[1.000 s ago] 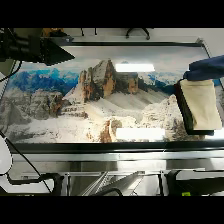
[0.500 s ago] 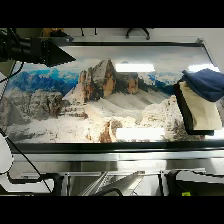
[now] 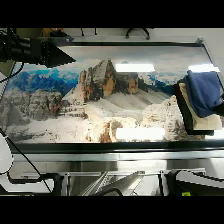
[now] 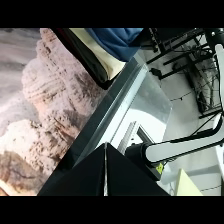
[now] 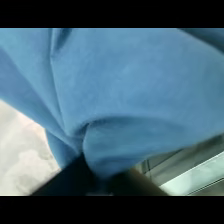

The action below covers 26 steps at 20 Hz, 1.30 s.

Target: Fold the shirts.

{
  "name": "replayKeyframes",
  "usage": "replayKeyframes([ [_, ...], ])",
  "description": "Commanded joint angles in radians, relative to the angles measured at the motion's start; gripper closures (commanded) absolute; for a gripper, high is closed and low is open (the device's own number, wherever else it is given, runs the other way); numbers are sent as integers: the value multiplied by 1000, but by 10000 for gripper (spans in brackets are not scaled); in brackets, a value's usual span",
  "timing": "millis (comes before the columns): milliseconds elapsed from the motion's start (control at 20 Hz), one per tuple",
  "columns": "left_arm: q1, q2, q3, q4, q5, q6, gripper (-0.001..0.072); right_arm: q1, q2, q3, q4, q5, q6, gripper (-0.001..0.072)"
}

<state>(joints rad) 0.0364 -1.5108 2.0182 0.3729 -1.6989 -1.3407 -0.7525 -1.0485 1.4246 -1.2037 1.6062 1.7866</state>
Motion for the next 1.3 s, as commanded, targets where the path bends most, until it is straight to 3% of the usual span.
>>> replayKeyframes([
  [0, 0, -1, 0, 1, 0, 1, 693, 0, -6, -29, -39, -34, -23, 33],
  [250, 0, -1, 0, 1, 12, 1, 693, 0, -3, -2, 49, -35, -18, 30],
  [300, 0, 0, 0, 1, 26, 2, 693, 3, 3, 0, 108, -44, -27, 220],
  [350, 0, 0, 0, 1, 34, 2, 693, 16, 10, 0, 169, -61, -49, 459],
  [400, 0, 5, -1, 4, 32, 2, 693, 42, 23, -1, 226, -77, -74, 607],
  [500, 0, 41, -27, 66, 31, 2, 694, 135, 58, -9, 281, -105, -143, 697],
  [650, -1, 233, -278, 262, 87, 31, 694, 339, 161, -124, 281, -146, -231, 693],
  [1000, 0, 941, -1371, 290, 309, 69, 694, 838, 503, -797, 282, -409, -269, 693],
  [1250, 0, 1143, -1621, 287, 301, 48, 693, 908, 492, -848, 293, -420, -271, 693],
])
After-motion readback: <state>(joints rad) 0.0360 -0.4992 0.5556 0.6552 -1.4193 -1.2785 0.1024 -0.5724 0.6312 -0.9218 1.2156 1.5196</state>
